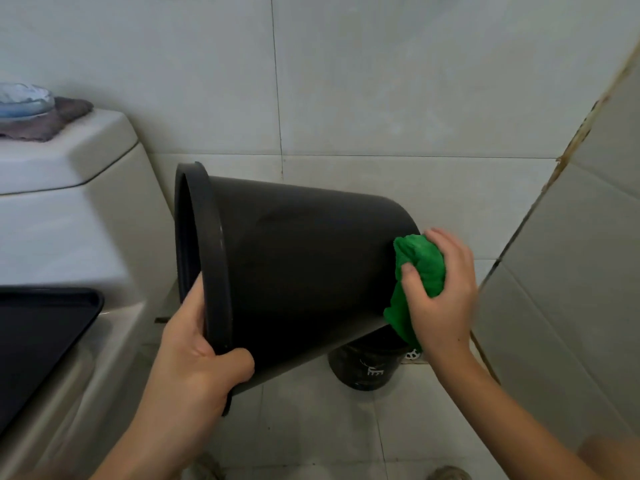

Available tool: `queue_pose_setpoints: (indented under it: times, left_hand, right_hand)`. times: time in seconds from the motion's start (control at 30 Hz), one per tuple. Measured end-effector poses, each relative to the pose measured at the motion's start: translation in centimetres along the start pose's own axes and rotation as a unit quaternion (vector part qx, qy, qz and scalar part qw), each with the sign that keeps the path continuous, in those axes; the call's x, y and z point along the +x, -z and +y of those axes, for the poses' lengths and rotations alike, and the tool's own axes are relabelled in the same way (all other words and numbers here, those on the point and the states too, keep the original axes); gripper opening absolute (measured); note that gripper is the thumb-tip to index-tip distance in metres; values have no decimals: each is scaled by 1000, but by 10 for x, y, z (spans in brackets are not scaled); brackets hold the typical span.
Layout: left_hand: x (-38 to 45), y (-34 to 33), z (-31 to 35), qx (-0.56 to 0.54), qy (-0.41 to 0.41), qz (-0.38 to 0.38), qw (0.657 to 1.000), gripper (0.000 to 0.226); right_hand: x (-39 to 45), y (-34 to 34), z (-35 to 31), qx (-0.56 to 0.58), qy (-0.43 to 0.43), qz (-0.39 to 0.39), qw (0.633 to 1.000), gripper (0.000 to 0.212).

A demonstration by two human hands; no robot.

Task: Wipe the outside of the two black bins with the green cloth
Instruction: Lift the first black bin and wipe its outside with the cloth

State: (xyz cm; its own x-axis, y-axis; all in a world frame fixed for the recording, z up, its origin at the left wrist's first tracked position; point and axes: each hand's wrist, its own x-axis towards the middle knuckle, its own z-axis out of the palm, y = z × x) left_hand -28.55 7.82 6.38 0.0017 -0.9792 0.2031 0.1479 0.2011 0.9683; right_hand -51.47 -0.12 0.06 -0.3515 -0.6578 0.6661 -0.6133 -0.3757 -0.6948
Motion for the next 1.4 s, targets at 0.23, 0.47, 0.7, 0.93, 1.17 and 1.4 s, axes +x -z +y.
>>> queue_pose_setpoints:
  times: [0.23,0.47,0.7,0.93,1.17,1.4]
  left_hand:
    - [-2,-3,-13,72,6,-30,997,82]
    - [-5,-1,-18,97,-19,-15,995,85]
    - [-8,-1,-18,134,-53,-18,989,86]
    - [-7,8,-12,154,-100,-40,982,56]
    - [11,19,7,201,-121,4,972,23]
    - [30,47,7,180,-26,-18,983,46]
  right_hand:
    - [13,-2,12,82,-235,-89,965,32]
    - [9,-6,11,45,-213,-136,966,34]
    - [49,11,7,87,-239,-51,966,21]
    - [55,23,8,212,-362,-117,900,15]
    - [30,14,5,217,-366,-88,901,16]
    - [18,16,-5,228,-315,-65,919,11]
